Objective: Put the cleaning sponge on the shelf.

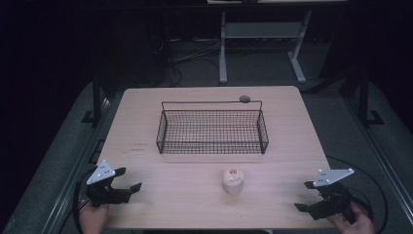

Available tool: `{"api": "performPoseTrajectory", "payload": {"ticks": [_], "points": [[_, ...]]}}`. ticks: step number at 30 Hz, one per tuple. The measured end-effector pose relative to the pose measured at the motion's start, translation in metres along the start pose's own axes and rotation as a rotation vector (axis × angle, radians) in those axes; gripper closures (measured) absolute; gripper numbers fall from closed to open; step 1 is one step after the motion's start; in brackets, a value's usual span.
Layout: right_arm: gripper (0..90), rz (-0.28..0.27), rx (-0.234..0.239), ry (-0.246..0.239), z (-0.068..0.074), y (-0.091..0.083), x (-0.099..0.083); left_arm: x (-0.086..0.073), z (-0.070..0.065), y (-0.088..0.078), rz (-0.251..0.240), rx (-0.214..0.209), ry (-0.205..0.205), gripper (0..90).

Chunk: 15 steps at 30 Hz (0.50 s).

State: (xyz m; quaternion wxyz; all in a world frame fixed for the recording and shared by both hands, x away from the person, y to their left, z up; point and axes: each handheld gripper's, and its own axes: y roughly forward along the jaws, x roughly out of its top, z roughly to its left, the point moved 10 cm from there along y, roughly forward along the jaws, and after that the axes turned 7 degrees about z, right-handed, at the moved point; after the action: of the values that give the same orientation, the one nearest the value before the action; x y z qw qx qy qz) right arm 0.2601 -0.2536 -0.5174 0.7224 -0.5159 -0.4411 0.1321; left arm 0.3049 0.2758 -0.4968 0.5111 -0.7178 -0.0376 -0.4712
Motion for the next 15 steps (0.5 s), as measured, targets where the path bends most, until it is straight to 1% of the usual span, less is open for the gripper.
{"api": "performPoseTrajectory", "payload": {"ticks": [3, 5, 11, 12, 14, 15], "points": [[15.7, 0.003, 0.004, -0.004, 0.001, 0.000, 0.001, 0.000, 0.000, 0.000, 0.002, 0.001, 0.003, 13.7], [15.6, 0.006, 0.008, -0.016, 0.003, 0.001, 0.002, -0.001, -0.001, 0.000, 0.002, 0.002, 0.006, 13.7], [15.6, 0.010, 0.010, -0.032, 0.005, 0.001, 0.006, -0.001, -0.001, 0.000, 0.005, 0.001, -0.002, 13.7], [15.6, 0.015, 0.018, -0.039, 0.007, 0.000, 0.009, -0.001, 0.000, 0.000, 0.005, 0.004, 0.002, 13.7], [15.6, 0.016, 0.017, -0.041, 0.007, 0.000, 0.011, -0.001, -0.001, 0.000, 0.005, 0.004, -0.001, 13.7], [15.6, 0.020, 0.018, -0.055, 0.009, -0.001, 0.015, -0.001, -0.001, 0.000, 0.002, 0.005, 0.002, 13.7]]}}
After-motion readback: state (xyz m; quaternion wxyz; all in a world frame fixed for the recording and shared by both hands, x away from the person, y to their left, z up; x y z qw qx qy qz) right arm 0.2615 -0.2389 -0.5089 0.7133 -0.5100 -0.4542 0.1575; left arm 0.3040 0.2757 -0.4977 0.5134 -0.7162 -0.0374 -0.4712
